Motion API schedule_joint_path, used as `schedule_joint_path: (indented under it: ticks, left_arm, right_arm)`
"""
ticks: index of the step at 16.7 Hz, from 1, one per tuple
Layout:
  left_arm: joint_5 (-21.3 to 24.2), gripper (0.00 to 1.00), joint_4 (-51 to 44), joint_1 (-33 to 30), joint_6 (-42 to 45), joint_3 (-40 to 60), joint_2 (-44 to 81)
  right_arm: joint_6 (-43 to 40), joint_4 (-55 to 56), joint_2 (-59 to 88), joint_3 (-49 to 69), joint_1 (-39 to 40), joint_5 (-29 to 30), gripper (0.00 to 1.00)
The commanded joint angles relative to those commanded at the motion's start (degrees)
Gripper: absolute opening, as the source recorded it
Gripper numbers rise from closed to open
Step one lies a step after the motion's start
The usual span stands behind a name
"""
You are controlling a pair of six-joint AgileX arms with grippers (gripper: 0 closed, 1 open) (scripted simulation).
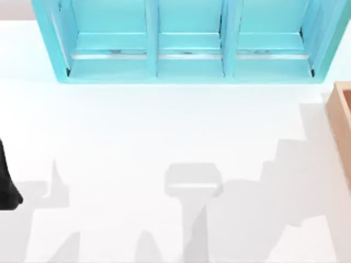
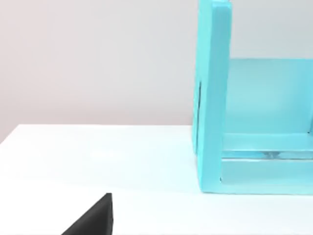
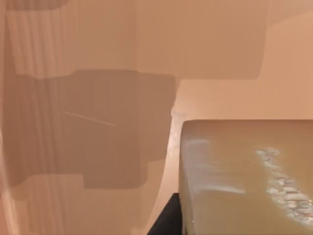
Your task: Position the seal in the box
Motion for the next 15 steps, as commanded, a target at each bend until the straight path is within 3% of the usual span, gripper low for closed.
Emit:
schedule_joint_path:
  ticks: [4, 15]
  left_arm:
    - [0.0, 1.00, 0.0, 0.0, 0.0, 0.0, 0.0]
    - [0.0, 1.00, 0.0, 0.0, 0.0, 0.0, 0.0]
  right_arm:
    - [0.0, 0.1, 0.0, -0.1, 0.0, 0.0, 0.00]
    - [0.0, 0.1, 0.0, -0.1, 0.0, 0.0, 0.83]
